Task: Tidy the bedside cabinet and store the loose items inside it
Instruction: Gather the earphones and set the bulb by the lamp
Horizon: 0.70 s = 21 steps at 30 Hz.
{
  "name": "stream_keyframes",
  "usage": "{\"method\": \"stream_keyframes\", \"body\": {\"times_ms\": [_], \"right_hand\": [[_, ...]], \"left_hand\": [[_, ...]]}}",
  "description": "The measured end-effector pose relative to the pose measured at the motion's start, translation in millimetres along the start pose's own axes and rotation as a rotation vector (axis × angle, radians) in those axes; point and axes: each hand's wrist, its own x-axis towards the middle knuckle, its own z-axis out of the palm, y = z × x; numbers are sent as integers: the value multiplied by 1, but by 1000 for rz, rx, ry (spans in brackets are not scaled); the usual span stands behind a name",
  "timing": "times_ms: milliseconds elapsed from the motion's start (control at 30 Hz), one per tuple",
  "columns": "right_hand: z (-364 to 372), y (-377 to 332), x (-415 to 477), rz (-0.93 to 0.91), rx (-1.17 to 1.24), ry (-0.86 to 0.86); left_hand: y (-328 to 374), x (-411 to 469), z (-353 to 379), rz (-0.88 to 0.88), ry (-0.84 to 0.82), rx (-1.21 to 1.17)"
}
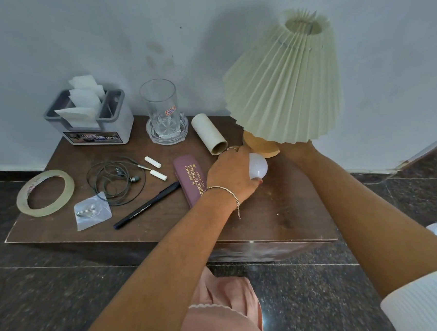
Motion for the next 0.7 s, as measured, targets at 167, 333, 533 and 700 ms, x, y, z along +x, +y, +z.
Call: {"method": "stream_keyframes", "body": {"times_ms": [167,333,533,700], "right_hand": [[3,10,-14,-8,230,188],[15,32,-47,-159,331,325],[36,49,-88,-193,284,350],[50,60,-136,-283,235,231]], "left_hand": [[-4,-5,-7,9,-29,8],[-11,-15,-24,-2,-17,-15],[-31,-43,-48,-55,49,-15],[-56,-86,-61,-127,126,-90]]}}
